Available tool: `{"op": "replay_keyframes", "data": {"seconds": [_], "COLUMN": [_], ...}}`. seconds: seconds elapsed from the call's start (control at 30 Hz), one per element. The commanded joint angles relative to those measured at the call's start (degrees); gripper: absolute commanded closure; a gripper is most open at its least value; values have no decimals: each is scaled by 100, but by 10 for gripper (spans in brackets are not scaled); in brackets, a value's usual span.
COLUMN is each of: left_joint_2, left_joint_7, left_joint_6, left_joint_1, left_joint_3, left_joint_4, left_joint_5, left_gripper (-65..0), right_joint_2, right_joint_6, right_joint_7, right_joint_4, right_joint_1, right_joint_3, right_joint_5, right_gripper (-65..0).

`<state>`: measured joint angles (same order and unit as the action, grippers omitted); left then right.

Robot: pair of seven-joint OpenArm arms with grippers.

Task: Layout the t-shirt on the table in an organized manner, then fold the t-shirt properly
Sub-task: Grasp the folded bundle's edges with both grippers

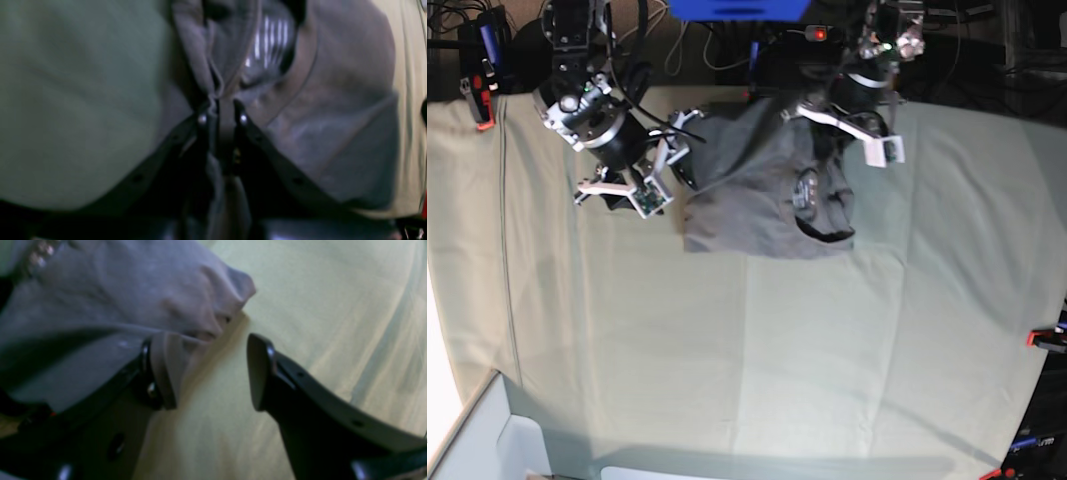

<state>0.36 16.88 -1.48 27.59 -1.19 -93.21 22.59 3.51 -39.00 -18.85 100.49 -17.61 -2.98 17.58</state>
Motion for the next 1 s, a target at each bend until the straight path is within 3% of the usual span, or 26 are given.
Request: {"op": "replay_keyframes", "data": {"seconds": [0.0,0.7,0.77,0.83,0.97], "left_joint_2": [-49,-462,-462,-445,-436], "left_joint_7": [-128,-128,-119,-93,470], "left_joint_6": [-41,-50,-41,-33,-59], "left_joint_1": [5,-47,-47,-21,-39], "left_joint_3": [9,18,44,44,9], "left_joint_4": [-178,156,209,209,138], "left_joint_5": [31,31,31,31,31], "left_gripper": [0,-2,-35,-108,-337], "right_joint_2": [5,-30,-30,-30,-30], "right_joint_6": [-100,-100,-100,-100,-100], "right_joint_7": [140,140,140,140,140], "right_joint_4": [101,101,101,101,101], "right_joint_1": [51,42,42,33,33], "right_joint_3": [4,13,13,4,4], "right_joint_5": [-101,-101,-101,-101,-101], "right_gripper": [-286,-286,-286,-286,-286]}}
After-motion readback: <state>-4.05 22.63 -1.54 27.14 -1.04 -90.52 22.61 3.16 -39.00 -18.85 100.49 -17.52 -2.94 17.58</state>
